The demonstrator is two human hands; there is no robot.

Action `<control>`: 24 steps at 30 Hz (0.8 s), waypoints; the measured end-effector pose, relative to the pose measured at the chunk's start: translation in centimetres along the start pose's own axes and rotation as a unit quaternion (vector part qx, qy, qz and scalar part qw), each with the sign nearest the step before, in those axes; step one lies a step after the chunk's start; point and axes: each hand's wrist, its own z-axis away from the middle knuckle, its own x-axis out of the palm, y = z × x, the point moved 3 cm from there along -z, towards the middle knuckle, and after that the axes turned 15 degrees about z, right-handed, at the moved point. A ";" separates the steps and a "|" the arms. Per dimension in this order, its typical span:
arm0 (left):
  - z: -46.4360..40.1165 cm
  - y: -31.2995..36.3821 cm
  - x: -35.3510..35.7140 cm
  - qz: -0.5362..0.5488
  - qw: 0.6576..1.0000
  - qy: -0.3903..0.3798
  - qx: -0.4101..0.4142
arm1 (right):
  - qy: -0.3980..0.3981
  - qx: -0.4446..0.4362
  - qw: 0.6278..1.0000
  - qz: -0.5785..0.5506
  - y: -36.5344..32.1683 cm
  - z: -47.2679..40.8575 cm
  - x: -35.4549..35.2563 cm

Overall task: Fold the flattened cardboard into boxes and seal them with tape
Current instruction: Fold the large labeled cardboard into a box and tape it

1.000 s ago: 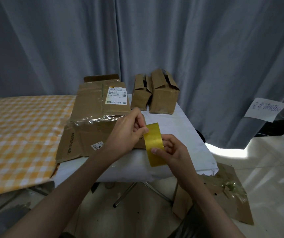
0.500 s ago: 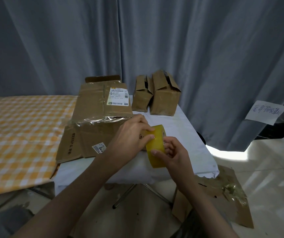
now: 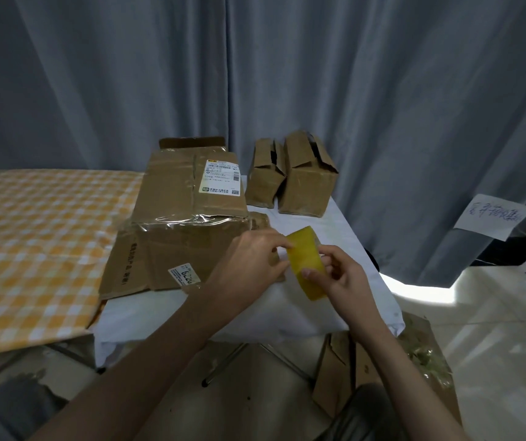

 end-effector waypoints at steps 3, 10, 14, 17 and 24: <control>0.2 -0.4 -0.3 -0.001 1.000 -0.002 -0.011 | 0.005 0.018 0.997 0.079 0.8 -2.6 -0.5; -0.1 -0.2 -3.6 -0.026 0.999 0.002 0.024 | -0.081 0.004 0.930 0.359 3.5 -11.5 3.4; 0.0 -1.0 -7.1 -0.056 0.997 0.028 0.044 | -0.099 -0.006 0.905 0.413 4.6 -12.6 5.5; -0.2 -2.5 -9.3 -0.064 0.995 0.059 0.042 | -0.080 -0.025 0.904 0.418 4.2 -12.6 5.6; -1.7 -5.9 -8.7 -0.031 0.999 0.044 0.001 | 0.072 -0.089 0.992 0.054 -5.9 -9.2 4.1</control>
